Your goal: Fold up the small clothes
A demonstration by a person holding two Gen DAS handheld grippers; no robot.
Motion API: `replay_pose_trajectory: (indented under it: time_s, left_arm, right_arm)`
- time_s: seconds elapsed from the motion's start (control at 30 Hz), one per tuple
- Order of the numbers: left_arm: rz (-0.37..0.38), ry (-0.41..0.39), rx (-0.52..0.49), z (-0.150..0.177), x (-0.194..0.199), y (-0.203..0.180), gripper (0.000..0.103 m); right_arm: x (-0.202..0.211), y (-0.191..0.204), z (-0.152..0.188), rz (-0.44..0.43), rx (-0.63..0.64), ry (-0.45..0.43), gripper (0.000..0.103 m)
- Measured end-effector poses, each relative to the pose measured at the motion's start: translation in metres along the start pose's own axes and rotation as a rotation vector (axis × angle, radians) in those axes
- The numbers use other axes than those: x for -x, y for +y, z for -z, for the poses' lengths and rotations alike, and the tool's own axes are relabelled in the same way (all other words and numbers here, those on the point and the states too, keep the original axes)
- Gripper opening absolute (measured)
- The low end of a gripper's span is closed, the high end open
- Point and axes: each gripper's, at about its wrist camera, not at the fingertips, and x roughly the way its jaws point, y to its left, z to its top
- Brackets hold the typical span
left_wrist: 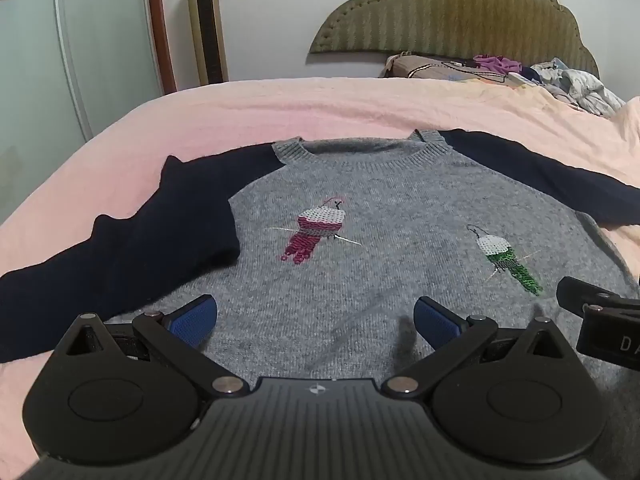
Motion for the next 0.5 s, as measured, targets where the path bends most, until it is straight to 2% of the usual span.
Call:
replay_pose_trajectory:
  time_s: [0.17,0.5]
  left_arm:
    - [0.012,0.017,0.008,-0.0018,-0.0041,0.0005,0.103]
    - [0.0,-0.007,0.016,-0.0002,-0.0014,0.0019,0.103]
  right_arm:
    - [-0.0005,-0.0003,0.0004,0.001,-0.001,0.002,0.103]
    - [-0.002,0.0,0.0007,-0.003,-0.001,0.005,0.103]
